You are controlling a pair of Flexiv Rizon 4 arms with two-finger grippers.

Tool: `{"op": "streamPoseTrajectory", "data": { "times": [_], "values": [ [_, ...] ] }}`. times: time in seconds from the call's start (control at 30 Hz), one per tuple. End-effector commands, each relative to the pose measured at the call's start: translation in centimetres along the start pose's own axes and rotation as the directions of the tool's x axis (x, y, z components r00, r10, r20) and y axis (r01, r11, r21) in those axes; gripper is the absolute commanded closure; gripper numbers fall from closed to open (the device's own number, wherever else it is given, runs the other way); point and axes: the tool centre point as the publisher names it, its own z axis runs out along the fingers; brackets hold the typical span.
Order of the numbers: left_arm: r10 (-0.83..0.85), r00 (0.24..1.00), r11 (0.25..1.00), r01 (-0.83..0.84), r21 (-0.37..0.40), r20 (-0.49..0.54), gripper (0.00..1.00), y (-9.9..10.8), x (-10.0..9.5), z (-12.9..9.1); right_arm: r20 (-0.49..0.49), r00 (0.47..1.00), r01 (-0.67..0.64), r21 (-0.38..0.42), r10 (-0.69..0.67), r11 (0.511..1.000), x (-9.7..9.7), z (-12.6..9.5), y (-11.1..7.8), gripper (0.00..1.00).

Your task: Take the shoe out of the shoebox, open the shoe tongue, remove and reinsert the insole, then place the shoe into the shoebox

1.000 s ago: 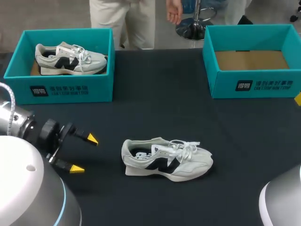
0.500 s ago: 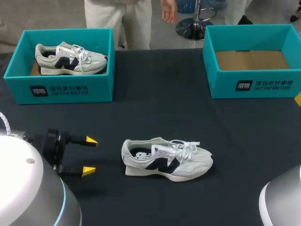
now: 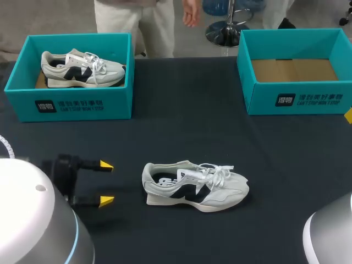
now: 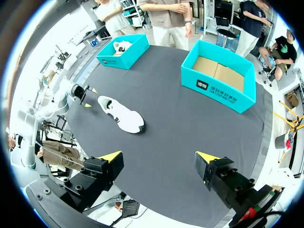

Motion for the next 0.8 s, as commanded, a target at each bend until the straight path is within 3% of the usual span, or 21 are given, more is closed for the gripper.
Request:
{"op": "streamPoseTrajectory", "data": {
  "times": [0.03,0.43,0.8],
  "values": [
    [0.000,0.998,1.000,-0.001,-0.014,-0.059,0.00,0.8,-1.2,0.5,-0.002,1.000,0.000,0.006,0.000,1.000,-0.1,0.0,0.3,0.00],
    [-0.006,0.999,0.999,0.003,-0.052,-0.050,0.00,1.7,-1.1,2.1,-0.002,1.000,0.000,0.006,0.000,1.000,-0.1,0.0,0.3,0.00],
    [-0.027,0.998,0.998,0.024,-0.055,-0.057,0.00,2.8,-1.7,5.6,-0.002,1.000,0.000,0.006,0.000,1.000,-0.1,0.0,0.3,0.00]
  ]
}}
